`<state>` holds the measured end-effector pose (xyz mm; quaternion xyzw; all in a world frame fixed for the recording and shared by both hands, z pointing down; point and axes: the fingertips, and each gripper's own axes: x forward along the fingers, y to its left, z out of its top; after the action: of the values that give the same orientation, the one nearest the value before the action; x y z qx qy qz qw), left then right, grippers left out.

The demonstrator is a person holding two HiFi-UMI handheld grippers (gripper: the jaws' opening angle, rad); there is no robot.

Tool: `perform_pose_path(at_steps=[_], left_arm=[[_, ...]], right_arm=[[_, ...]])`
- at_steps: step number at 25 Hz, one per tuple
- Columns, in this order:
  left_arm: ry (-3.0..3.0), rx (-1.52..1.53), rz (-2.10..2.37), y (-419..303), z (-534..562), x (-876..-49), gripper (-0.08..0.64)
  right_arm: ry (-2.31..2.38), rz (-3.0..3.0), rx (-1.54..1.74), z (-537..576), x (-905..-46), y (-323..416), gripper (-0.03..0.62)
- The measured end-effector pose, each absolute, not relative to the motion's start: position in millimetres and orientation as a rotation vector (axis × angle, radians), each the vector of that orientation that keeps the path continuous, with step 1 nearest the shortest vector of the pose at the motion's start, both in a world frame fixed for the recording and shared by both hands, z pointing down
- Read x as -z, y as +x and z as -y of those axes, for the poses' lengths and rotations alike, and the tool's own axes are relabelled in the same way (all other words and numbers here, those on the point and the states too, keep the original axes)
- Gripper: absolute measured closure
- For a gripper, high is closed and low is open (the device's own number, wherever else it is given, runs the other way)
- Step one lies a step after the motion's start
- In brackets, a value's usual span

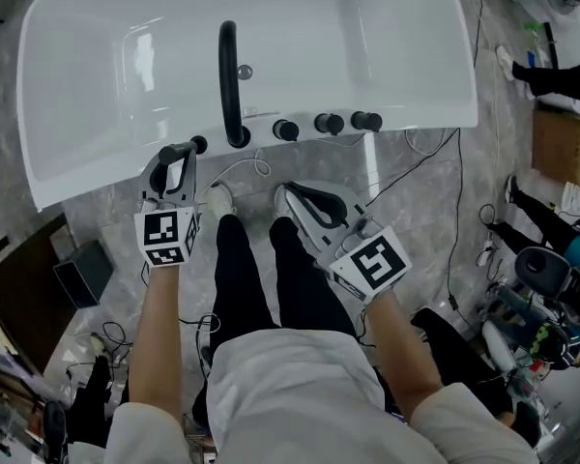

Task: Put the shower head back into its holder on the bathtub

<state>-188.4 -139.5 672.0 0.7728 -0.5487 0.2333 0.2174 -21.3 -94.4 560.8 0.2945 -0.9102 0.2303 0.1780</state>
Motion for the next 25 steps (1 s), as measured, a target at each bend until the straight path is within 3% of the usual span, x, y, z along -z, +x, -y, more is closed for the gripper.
perform_pose_path(at_steps=[25], left_arm=[[2.072, -0.745, 1.486, -183.8, 129.8, -720.5, 0.423]], right_arm=[[0.852, 2.550, -0.694, 92.4, -577.2, -8.5, 0.575]])
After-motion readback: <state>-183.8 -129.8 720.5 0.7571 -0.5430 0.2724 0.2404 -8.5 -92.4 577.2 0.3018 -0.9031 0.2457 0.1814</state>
